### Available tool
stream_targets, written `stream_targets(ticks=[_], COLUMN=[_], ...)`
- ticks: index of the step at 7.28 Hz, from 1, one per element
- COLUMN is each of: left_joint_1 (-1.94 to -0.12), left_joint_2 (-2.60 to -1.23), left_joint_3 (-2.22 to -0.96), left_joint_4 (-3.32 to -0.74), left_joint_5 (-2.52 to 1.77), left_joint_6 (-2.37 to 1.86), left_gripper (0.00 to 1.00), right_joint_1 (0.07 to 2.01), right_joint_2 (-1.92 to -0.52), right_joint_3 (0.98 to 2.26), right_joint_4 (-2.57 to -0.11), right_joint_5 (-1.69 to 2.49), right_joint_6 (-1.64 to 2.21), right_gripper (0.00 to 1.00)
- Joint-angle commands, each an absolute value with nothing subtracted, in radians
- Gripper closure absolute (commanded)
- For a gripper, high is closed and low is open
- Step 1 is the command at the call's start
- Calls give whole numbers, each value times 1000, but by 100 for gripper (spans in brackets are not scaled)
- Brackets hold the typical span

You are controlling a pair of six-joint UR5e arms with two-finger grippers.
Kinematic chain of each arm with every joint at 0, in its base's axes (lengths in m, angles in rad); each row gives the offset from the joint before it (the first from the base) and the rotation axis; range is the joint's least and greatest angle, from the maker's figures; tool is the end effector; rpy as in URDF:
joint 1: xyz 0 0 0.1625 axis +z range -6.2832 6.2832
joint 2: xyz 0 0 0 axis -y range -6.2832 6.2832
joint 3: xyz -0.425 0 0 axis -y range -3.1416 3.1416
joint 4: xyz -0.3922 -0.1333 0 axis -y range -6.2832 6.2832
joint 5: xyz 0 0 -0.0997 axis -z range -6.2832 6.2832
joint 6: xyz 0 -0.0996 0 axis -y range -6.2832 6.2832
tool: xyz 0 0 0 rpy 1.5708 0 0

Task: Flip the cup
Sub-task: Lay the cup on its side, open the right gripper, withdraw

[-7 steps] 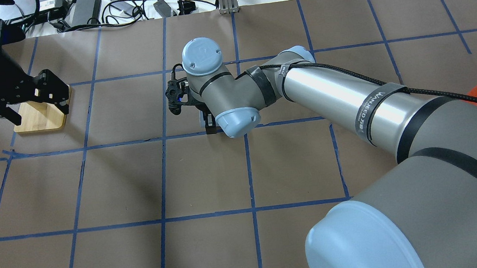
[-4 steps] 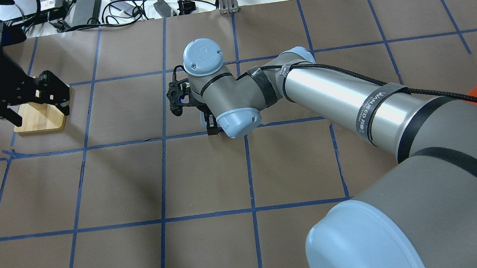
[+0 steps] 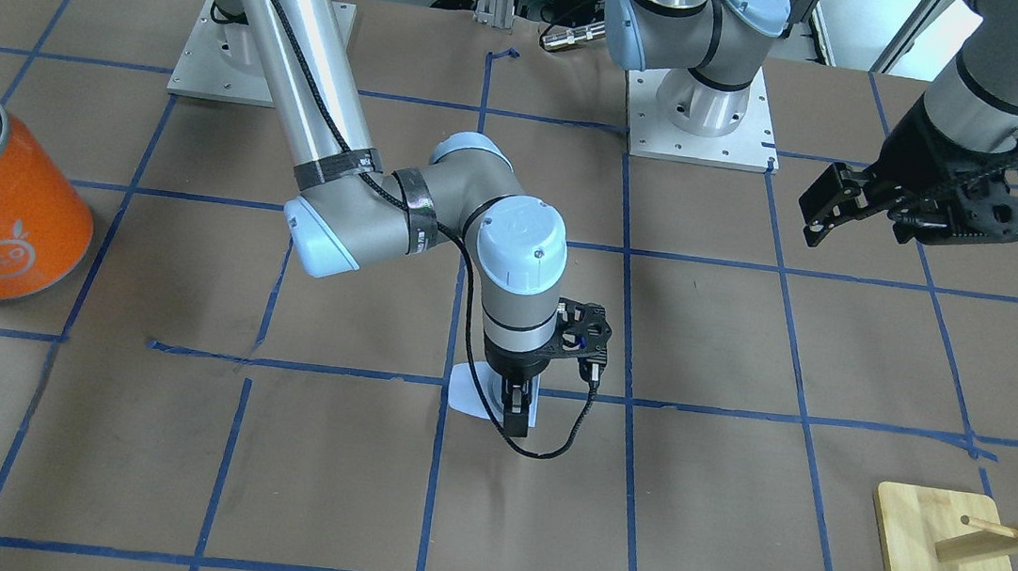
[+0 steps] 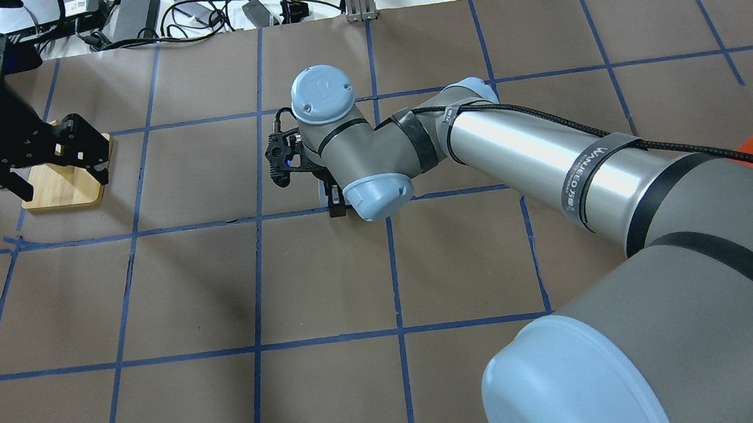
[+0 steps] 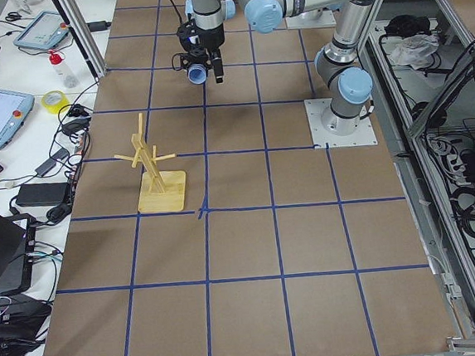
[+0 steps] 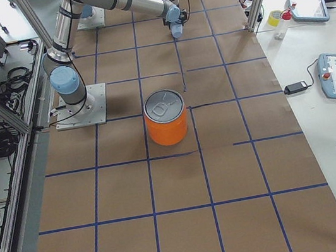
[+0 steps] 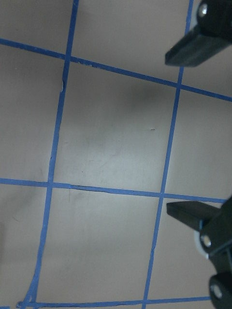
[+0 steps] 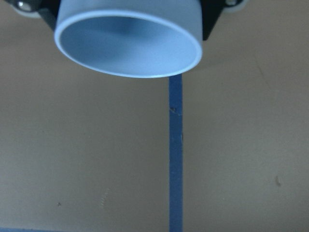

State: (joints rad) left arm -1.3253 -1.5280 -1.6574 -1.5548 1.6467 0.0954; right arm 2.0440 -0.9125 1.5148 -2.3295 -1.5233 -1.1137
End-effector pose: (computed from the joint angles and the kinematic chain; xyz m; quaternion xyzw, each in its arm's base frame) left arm -0.0076 -0.4870 0.4679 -0.0744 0.9964 0.0201 0.0350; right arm 0.4406 -0.5577 0.1938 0.7117 -0.6977 0.0816 0.0021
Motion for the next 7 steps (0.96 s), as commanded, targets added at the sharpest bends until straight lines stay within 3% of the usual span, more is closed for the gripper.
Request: stream_targets(ticks=[1,2,7], left_joint_1=[-1322,-1324,-1325], left_joint_2=[-1529,-1529,-1526], left_joint_3=[-1657,-1655,-1655], left_joint_4=[-1554,-1554,-1609], left_joint_5=[1651,1652,1652], left_joint_6=[100,94,78], left_gripper=[0,0,0], right_joint_1=[2043,2043,2030], right_joint_2=[-905,-907,-984], right_joint_3=[1517,1519,1514], right_joint_4=[-2329,-2327,-2313], right_joint_5=[-1525,-1526,-1500], right_joint_6=[-1108,-1098,-1092], right_gripper=[43,27,23])
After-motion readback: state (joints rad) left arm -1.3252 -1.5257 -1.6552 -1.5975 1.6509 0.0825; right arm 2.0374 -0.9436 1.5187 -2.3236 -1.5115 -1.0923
